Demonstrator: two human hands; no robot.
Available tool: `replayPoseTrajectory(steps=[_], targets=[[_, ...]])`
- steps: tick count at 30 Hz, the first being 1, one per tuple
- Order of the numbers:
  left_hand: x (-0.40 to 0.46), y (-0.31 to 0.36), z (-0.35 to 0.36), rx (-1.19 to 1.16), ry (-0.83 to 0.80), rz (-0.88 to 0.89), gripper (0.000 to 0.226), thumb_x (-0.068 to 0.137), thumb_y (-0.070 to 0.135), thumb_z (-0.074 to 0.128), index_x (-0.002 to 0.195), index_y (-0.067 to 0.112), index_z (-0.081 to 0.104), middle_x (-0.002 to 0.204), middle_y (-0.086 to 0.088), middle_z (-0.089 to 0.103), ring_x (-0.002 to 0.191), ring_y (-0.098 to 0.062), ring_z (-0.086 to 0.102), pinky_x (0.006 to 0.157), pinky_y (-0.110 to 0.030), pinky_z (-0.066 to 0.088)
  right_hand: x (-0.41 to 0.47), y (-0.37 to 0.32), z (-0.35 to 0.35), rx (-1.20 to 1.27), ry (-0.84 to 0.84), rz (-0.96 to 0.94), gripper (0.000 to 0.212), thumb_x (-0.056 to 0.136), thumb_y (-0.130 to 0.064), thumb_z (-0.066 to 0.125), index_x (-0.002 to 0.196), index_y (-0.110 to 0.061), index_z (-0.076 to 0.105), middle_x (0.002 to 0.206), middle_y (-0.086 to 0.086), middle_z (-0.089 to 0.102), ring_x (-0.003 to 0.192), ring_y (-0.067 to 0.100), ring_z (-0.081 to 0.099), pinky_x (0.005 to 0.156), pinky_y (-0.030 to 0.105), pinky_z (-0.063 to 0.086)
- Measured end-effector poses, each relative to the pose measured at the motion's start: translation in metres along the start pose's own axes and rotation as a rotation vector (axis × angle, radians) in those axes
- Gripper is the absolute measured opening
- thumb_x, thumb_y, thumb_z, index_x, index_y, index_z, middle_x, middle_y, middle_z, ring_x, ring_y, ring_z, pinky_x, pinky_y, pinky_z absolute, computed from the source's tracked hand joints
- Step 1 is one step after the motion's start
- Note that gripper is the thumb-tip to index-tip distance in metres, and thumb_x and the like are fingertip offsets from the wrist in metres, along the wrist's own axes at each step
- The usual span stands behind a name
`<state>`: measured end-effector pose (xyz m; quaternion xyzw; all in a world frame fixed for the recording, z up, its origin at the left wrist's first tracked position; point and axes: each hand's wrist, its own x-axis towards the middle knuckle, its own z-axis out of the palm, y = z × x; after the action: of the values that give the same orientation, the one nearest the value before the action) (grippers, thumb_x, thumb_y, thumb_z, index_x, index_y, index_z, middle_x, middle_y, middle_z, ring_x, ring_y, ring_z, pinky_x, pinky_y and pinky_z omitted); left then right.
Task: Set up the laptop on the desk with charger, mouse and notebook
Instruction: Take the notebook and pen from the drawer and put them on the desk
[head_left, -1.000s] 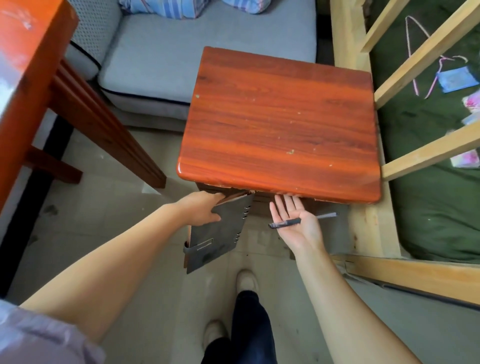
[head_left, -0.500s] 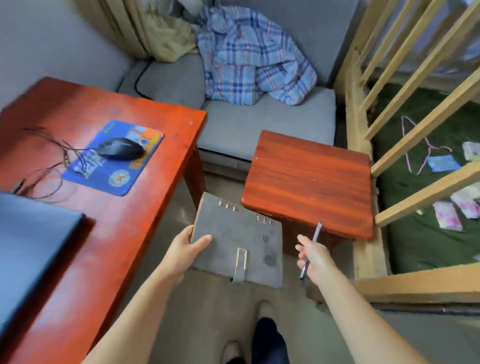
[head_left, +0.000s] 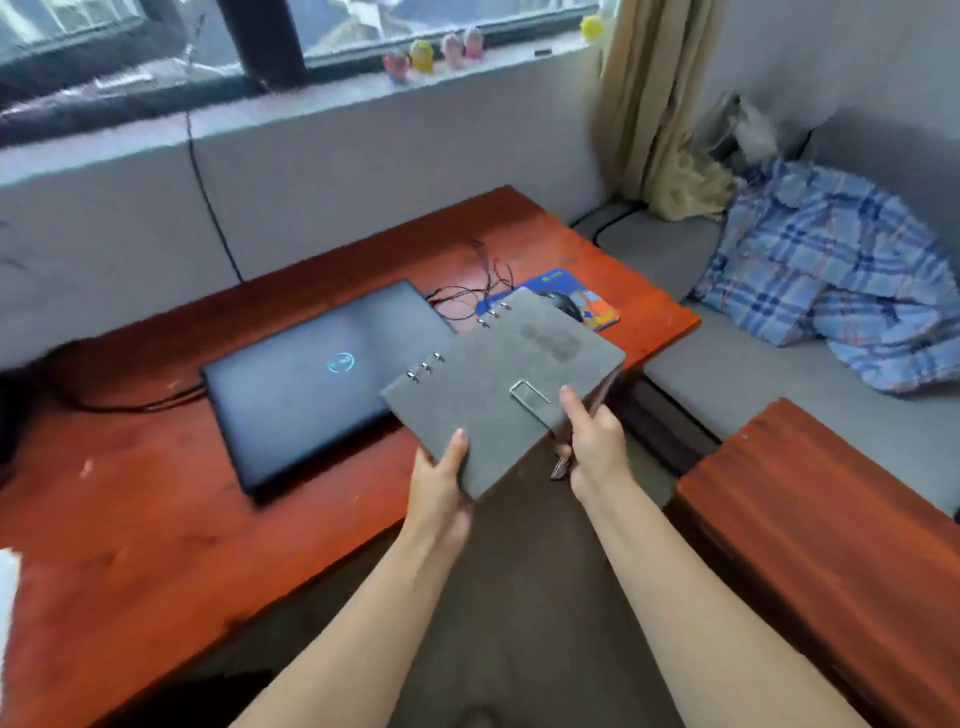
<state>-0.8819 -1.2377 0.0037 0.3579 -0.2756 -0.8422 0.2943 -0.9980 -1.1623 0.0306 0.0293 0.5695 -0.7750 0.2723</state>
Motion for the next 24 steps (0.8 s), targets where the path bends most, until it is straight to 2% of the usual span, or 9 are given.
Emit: replayPoseTrajectory(steps=[3,5,7,11,14,16,20,22,24], targets=[[-0.023,0.028,-0.047,-0.118,-0.008,0.012,0.035,0.094,0.017,0.048,0.128,0.012,0.050,0.123,-0.008,0.063,0.108,-0.021,0.062,0.082,-0.034,0.057,-0.012,0.008,0.032,-0.079,-0.201,-0.003,0.008,0.094,-0.011,0.053,0.090,-0.015,0.058,0.077,-0.001,0.060,0.042,-0.003,0.056,0.032,0.009,0.036],[-0.037,0.057,-0.085,-0.163,0.029,0.029,0.034,0.094,0.030,0.045,0.122,0.014,0.054,0.107,-0.003,0.069,0.089,-0.013,0.067,0.069,-0.027,0.059,-0.016,0.014,0.050,-0.168,-0.315,0.018,0.008,0.094,-0.015,0.054,0.089,-0.015,0.060,0.078,0.000,0.062,0.045,-0.002,0.058,0.036,0.011,0.039],[-0.056,0.093,-0.135,-0.129,0.117,0.079,0.039,0.094,0.036,0.045,0.121,0.011,0.056,0.101,-0.003,0.070,0.084,-0.012,0.066,0.068,-0.026,0.059,-0.026,0.031,0.080,-0.293,-0.484,0.101,0.008,0.093,-0.020,0.054,0.091,-0.016,0.061,0.085,0.002,0.065,0.055,0.003,0.063,0.044,0.017,0.045],[-0.080,0.142,-0.209,0.413,0.249,0.046,0.034,0.094,0.034,0.049,0.112,0.011,0.066,0.104,-0.002,0.073,0.088,-0.015,0.067,0.073,-0.034,0.053,-0.046,0.078,0.146,-0.483,-0.705,0.225,0.010,0.092,-0.024,0.056,0.088,-0.015,0.060,0.087,0.005,0.063,0.063,0.014,0.055,0.062,0.026,0.042],[-0.079,0.163,-0.252,0.571,0.399,0.108,0.032,0.095,0.031,0.047,0.110,0.007,0.063,0.099,-0.007,0.067,0.079,-0.016,0.059,0.067,-0.030,0.047,-0.062,0.119,0.194,-0.611,-0.798,0.265,0.013,0.091,-0.024,0.058,0.082,-0.017,0.061,0.079,0.000,0.066,0.066,0.012,0.059,0.066,0.029,0.045],[-0.072,0.174,-0.278,0.598,0.495,0.131,0.028,0.097,0.027,0.045,0.112,0.007,0.059,0.101,-0.007,0.062,0.081,-0.016,0.056,0.069,-0.027,0.043,-0.071,0.149,0.224,-0.670,-0.837,0.278,0.013,0.090,-0.023,0.059,0.081,-0.015,0.064,0.080,0.000,0.067,0.069,0.013,0.062,0.068,0.029,0.049],[-0.051,0.181,-0.317,0.552,0.675,0.084,0.029,0.097,0.023,0.045,0.120,0.007,0.051,0.115,-0.010,0.060,0.101,-0.023,0.059,0.084,-0.034,0.050,-0.082,0.200,0.278,-0.879,-0.705,0.114,0.027,0.090,-0.024,0.058,0.064,-0.016,0.059,0.061,-0.001,0.058,0.050,0.011,0.049,0.039,0.015,0.037],[-0.041,0.181,-0.327,0.486,0.732,0.046,0.031,0.097,0.025,0.043,0.121,0.006,0.049,0.116,-0.013,0.058,0.103,-0.026,0.058,0.085,-0.036,0.049,-0.081,0.219,0.294,-1.019,-0.652,0.025,0.033,0.091,-0.025,0.053,0.059,-0.014,0.056,0.059,0.001,0.055,0.054,0.017,0.048,0.048,0.022,0.038],[-0.032,0.180,-0.334,0.482,0.779,0.013,0.032,0.098,0.026,0.041,0.123,0.007,0.048,0.116,-0.012,0.058,0.098,-0.023,0.057,0.080,-0.033,0.047,-0.080,0.234,0.301,-1.143,-0.645,-0.027,0.032,0.091,-0.023,0.049,0.067,-0.005,0.060,0.066,0.007,0.058,0.066,0.022,0.051,0.061,0.028,0.037]])
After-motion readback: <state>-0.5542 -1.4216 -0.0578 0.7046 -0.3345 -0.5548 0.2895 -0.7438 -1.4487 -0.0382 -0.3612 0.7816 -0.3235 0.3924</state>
